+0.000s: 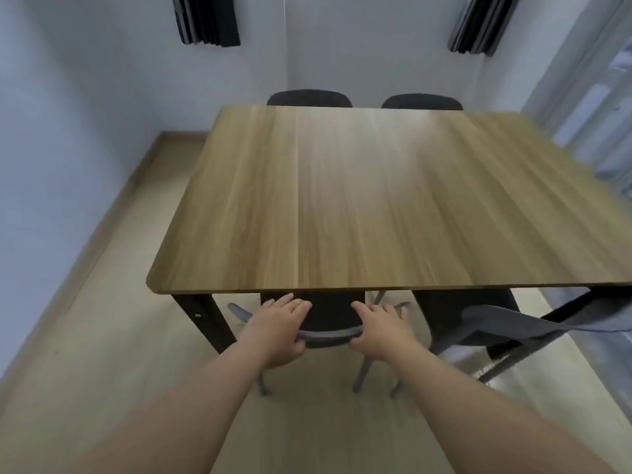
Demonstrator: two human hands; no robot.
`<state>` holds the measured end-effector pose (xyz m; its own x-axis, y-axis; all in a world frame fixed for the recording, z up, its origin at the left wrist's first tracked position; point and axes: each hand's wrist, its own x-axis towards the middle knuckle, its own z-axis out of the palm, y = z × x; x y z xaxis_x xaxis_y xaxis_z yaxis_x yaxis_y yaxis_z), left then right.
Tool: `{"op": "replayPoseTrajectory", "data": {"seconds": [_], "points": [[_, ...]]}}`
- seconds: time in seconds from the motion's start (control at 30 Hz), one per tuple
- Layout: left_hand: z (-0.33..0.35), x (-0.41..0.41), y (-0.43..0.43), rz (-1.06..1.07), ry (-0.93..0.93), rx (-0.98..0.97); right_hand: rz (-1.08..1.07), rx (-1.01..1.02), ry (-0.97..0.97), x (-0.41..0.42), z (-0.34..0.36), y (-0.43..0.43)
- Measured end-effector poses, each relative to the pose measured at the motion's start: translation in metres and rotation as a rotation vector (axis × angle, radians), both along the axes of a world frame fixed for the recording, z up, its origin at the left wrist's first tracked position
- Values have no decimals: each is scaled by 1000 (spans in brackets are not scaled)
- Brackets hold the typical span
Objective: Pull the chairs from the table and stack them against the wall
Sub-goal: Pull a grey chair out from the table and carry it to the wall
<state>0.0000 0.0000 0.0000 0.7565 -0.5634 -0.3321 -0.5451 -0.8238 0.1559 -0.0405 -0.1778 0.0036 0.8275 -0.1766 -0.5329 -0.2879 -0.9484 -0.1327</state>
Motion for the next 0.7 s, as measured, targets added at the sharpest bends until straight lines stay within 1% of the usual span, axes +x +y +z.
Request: {"op": "replayPoseTrajectory", "data": {"seconds": [0.07,0.23,0.27,0.4,0.47,0.57,0.63,0.7], "points": [[-13,7,-2,42,52,9,14,-51,5,8,-8,1],[-28,19,-13,10,5,123,54,-188,47,17,-19,1],[-29,23,-14,5,-3,136,74,-207,50,18,-19,1],[-32,26,-16,4,58,158,130,-237,52,20,-19,-2],[-32,25,-16,26,35,183,149,-244,44,20,-20,-3],[-35,16,-18,80,-51,235,160,-250,39,18,-23,-4],[-39,8,-20,108,-118,275,189,-229,12,15,-26,-7],[-41,2,-20,113,-123,300,222,-190,-10,7,-29,-10]]}}
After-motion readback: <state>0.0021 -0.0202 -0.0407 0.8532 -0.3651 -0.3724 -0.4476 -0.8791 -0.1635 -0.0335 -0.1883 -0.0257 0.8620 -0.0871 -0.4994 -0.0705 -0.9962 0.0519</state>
